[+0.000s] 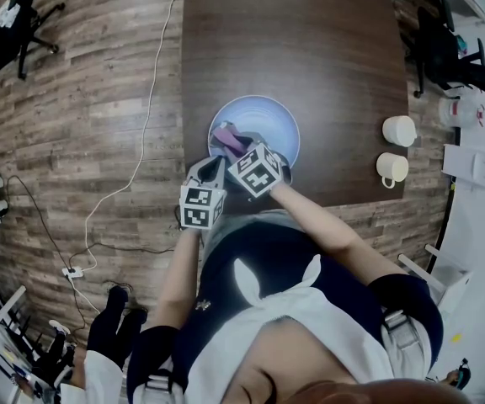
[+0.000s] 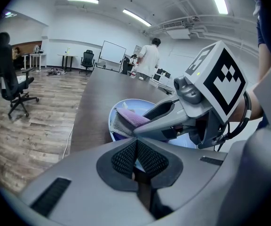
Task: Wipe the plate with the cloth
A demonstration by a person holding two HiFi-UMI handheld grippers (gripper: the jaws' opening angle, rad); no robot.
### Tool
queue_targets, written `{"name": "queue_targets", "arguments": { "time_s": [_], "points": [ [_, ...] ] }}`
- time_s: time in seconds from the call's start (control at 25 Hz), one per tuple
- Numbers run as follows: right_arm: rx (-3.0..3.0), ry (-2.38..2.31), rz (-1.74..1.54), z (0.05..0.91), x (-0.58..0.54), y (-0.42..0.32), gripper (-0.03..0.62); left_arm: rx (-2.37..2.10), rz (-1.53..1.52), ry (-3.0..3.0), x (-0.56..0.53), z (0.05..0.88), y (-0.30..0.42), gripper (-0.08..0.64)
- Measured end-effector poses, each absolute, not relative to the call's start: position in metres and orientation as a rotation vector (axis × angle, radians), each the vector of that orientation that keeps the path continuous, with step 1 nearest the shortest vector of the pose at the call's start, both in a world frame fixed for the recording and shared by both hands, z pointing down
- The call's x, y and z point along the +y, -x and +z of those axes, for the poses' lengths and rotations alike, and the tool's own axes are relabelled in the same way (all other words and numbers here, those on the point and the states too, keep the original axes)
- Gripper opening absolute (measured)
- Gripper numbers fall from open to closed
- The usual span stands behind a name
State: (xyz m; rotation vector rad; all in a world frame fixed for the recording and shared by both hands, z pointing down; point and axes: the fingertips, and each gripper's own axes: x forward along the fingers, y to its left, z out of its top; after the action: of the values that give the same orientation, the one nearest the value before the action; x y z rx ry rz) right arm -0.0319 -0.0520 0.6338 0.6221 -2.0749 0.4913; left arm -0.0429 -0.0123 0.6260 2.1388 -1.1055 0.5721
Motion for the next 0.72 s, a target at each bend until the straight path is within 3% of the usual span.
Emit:
{"name": "queue_targets", "arguments": {
  "time_s": [0.72],
  "points": [
    [-2.069,-0.568,0.54,0.636,-0.051,0.02,0.114,-1.106,0.57,-2.135,-0.012,0.628,0.045,0.003]
  ]
}}
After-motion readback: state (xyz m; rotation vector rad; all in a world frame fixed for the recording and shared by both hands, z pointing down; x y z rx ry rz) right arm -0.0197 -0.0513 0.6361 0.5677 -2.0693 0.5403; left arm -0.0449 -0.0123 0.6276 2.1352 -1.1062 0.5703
